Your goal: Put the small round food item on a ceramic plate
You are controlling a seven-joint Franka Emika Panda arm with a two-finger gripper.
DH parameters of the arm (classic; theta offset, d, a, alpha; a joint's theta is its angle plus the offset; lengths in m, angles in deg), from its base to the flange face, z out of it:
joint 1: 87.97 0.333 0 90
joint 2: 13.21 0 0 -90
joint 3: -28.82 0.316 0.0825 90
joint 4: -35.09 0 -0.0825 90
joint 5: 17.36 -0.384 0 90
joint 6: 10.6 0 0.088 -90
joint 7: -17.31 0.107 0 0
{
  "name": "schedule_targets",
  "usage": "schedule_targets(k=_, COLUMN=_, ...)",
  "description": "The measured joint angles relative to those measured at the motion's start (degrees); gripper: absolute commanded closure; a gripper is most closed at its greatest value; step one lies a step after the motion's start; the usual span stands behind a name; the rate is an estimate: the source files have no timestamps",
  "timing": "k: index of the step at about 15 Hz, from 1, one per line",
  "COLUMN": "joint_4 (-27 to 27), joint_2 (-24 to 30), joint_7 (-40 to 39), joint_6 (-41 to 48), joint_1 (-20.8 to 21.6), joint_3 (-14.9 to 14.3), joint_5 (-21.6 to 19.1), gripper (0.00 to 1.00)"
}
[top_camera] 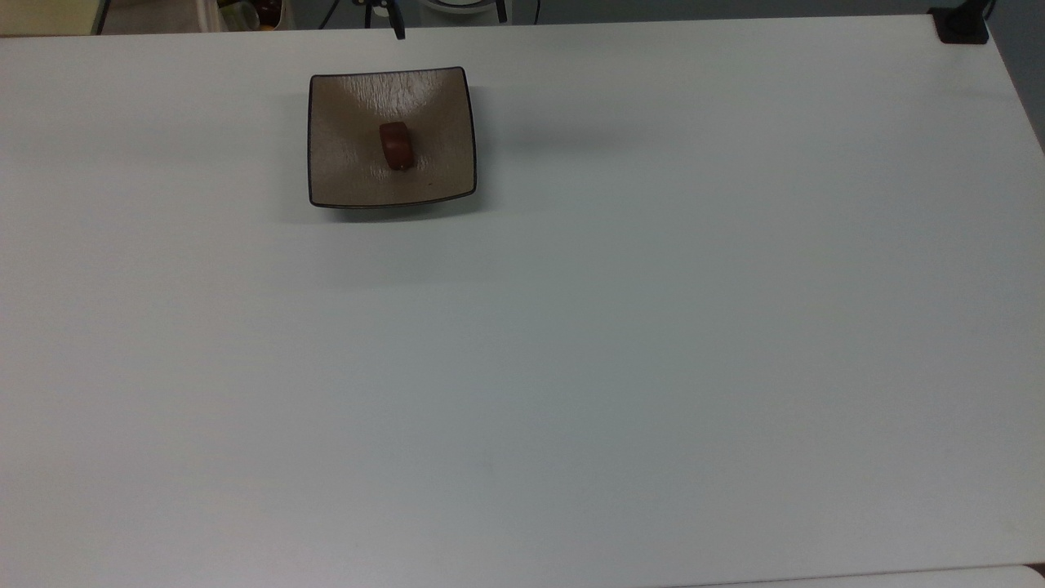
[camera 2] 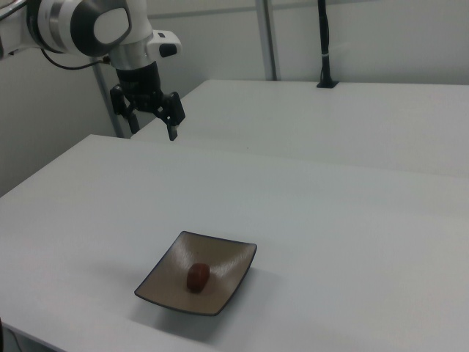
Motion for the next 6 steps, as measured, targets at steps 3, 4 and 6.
schedule_targets(k=3, joint_4=0.0, joint_2=-0.1, joint_7=-4.6, joint_6=-0.2, joint_1=-0.1, joint_3=0.0, joint_5=0.0, gripper=0.00)
schedule_targets(k=4, joint_4=0.0, joint_2=-0.1, joint_7=-5.1, joint_6=-0.2, joint_1=-0.1, joint_3=0.0, joint_5=0.0, gripper=0.00)
schedule_targets(k=6, joint_4=0.0, joint_2=-0.2, joint_7=-5.6, joint_6=-0.2, joint_1=-0.1, joint_3=0.0, joint_5=0.0, gripper=0.00)
